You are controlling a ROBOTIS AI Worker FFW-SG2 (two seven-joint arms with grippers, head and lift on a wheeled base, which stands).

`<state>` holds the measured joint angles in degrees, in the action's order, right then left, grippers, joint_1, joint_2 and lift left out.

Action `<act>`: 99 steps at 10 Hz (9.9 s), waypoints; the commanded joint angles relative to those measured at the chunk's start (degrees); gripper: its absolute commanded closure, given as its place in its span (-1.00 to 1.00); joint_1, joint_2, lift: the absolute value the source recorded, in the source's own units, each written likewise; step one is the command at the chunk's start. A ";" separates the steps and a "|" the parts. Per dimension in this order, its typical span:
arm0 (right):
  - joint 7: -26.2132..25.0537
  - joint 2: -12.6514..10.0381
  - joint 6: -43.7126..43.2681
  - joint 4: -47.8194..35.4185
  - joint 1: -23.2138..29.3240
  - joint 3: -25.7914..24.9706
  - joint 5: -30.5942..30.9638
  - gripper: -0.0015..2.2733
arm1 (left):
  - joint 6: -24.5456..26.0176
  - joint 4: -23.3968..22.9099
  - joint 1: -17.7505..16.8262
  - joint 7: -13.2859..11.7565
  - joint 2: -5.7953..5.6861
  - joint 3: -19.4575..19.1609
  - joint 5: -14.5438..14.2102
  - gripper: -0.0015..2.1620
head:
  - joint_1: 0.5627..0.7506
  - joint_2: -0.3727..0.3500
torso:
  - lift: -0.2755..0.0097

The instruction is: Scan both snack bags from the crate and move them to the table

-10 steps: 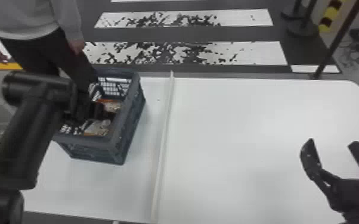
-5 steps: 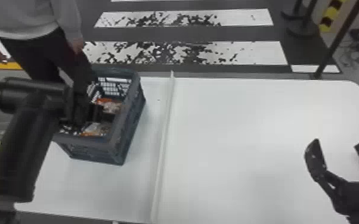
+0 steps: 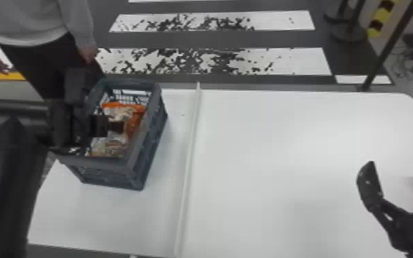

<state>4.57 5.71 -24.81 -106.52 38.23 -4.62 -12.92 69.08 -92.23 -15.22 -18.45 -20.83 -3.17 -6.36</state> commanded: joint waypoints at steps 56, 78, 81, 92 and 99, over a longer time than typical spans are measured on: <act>5.01 0.35 -9.68 -0.71 1.85 -10.85 -10.46 -0.94 | -32.90 -33.72 34.82 8.96 14.23 6.33 -4.72 -0.94 | 0.41 -0.94 | 0.32; 19.78 -2.02 36.72 -0.79 -8.17 11.03 3.60 0.98 | -52.77 -39.43 58.73 5.36 12.21 -5.88 -12.19 -0.94 | 0.41 0.67 | 0.32; 19.25 -2.02 35.14 2.02 -8.52 10.24 4.75 0.98 | -55.23 -37.41 57.59 4.74 11.86 -4.30 -12.19 -0.94 | 0.41 0.69 | 0.32; 26.02 -1.67 39.36 -6.68 -4.65 -12.26 -6.86 0.98 | -66.65 -31.78 55.74 3.86 12.30 1.41 -11.48 -0.94 | 0.41 -0.32 | 0.32; 25.40 -1.32 30.92 11.42 -19.68 -5.58 2.99 0.98 | -73.51 -26.16 55.39 5.18 12.30 6.07 -7.79 -0.94 | 0.41 -0.32 | 0.32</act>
<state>29.97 4.39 6.98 -96.00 18.88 -10.84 -10.20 -3.80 -118.95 40.16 -13.28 -8.62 2.81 -14.19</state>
